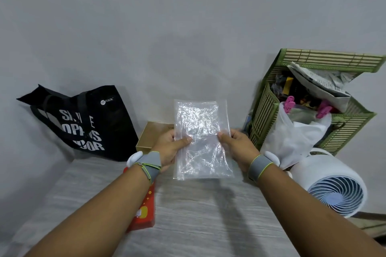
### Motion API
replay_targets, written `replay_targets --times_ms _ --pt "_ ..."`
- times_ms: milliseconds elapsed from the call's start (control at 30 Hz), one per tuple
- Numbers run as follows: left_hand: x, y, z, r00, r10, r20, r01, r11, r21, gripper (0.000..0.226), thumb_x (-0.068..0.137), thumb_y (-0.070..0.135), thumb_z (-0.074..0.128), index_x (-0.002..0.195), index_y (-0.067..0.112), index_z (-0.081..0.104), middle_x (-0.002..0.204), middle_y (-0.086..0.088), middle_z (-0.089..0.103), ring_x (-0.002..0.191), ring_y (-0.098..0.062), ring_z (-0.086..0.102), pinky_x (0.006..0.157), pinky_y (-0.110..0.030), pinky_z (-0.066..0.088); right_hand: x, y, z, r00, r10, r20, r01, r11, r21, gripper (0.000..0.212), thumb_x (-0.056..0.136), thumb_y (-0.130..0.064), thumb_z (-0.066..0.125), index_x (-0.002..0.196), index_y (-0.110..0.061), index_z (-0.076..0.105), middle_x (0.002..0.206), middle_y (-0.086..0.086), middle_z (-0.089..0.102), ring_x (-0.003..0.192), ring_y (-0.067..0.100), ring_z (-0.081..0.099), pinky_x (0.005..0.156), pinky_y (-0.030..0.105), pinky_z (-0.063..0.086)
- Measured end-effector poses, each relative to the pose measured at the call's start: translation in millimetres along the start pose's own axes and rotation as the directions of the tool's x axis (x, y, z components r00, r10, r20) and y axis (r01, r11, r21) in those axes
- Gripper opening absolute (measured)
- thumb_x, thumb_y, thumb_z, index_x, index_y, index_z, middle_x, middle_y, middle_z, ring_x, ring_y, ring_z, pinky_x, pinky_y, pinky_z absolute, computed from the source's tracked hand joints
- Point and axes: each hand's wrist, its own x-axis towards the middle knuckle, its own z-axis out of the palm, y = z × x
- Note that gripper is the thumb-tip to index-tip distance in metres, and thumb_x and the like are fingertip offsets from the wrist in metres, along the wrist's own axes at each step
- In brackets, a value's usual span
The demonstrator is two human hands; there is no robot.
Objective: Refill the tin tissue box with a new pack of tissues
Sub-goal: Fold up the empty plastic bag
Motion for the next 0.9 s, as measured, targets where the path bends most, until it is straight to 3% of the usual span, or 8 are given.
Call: replay_targets --times_ms 133,233,400,600,667,734,800,900 --pt "0.5 5.4 0.7 1.0 -0.024 -0.006 0.023 0.997 -0.068 0.012 0.083 0.001 0.07 0.094 0.004 0.065 0.072 -0.005 0.07 0.067 -0.019 0.065 0.066 -0.03 0.058 -1.2 -2.7 -4.5 0.995 0.08 0.066 -0.087 0.991 0.105 0.027 0.084 -0.014 0.066 0.104 0.003 0.066 0.089 0.019 0.062 0.077 0.029 0.055 0.068 0.038 0.042" --pt "-0.8 10.4 0.5 0.998 -0.048 0.026 0.051 0.993 -0.11 0.005 0.091 0.001 0.06 0.093 0.003 0.064 0.073 -0.007 0.07 0.063 -0.017 0.067 0.061 -0.028 0.059 -1.1 -6.5 -9.4 0.988 0.113 0.107 -0.136 0.961 0.24 0.027 0.085 -0.006 0.061 0.109 0.005 0.064 0.095 0.024 0.063 0.081 0.034 0.061 0.076 0.045 0.053" --pt "1.8 9.4 -5.3 0.991 -0.08 0.11 0.103 0.969 -0.225 0.03 0.095 0.001 0.052 0.124 -0.004 0.055 0.104 -0.019 0.062 0.087 -0.027 0.063 0.073 -0.034 0.059 6.4 -2.7 -18.3 0.979 0.127 0.162 -0.182 0.901 0.394 0.022 0.093 0.0 0.05 0.11 -0.006 0.063 0.095 0.014 0.066 0.073 0.024 0.065 0.061 0.031 0.054" --pt "6.6 7.6 -5.5 0.984 -0.098 0.151 0.139 0.947 -0.291 0.033 0.092 0.002 0.053 0.124 -0.002 0.058 0.108 -0.019 0.065 0.088 -0.03 0.062 0.07 -0.035 0.06 8.4 -2.9 -22.8 0.963 0.146 0.225 -0.243 0.829 0.503 0.026 0.098 0.0 0.04 0.102 -0.01 0.063 0.089 0.015 0.062 0.046 0.016 0.061 0.045 0.026 0.055" --pt "10.0 9.5 -3.5 0.986 -0.095 0.14 0.125 0.966 -0.225 0.029 0.09 -0.001 0.054 0.118 -0.002 0.062 0.105 -0.021 0.064 0.087 -0.032 0.061 0.07 -0.037 0.058 11.1 -0.8 -23.3 0.964 0.137 0.226 -0.235 0.838 0.492 0.028 0.094 0.0 0.044 0.106 -0.009 0.067 0.098 0.017 0.069 0.073 0.025 0.068 0.06 0.034 0.059" --pt "9.3 12.7 0.5 0.994 -0.066 0.091 0.076 0.991 -0.11 0.023 0.089 -0.004 0.053 0.093 0.006 0.073 0.093 -0.017 0.066 0.078 -0.028 0.058 0.062 -0.032 0.052 13.0 1.6 -23.7 0.967 0.119 0.225 -0.219 0.84 0.496 0.034 0.086 -0.004 0.053 0.116 -0.006 0.067 0.11 0.018 0.071 0.092 0.032 0.068 0.075 0.04 0.059" --pt "7.0 18.2 6.2 0.999 0.0 0.032 0.0 1.0 -0.012 0.035 0.088 -0.01 0.051 0.07 0.01 0.075 0.076 -0.009 0.068 0.068 -0.025 0.056 0.057 -0.029 0.047 13.6 1.4 -24.1 0.968 0.128 0.215 -0.225 0.822 0.523 0.036 0.079 -0.008 0.057 0.114 -0.004 0.068 0.109 0.02 0.071 0.093 0.034 0.069 0.082 0.044 0.057" --pt "8.2 22.1 7.9 0.99 0.14 -0.021 -0.134 0.972 0.193 0.038 0.085 -0.015 0.044 0.071 0.003 0.074 0.071 -0.003 0.072 0.067 -0.022 0.063 0.059 -0.032 0.053 16.8 -0.1 -27.3 0.968 0.153 0.197 -0.239 0.797 0.554 0.028 0.086 -0.016 0.043 0.087 -0.007 0.069 0.088 0.014 0.068 0.076 0.03 0.067 0.072 0.039 0.053"
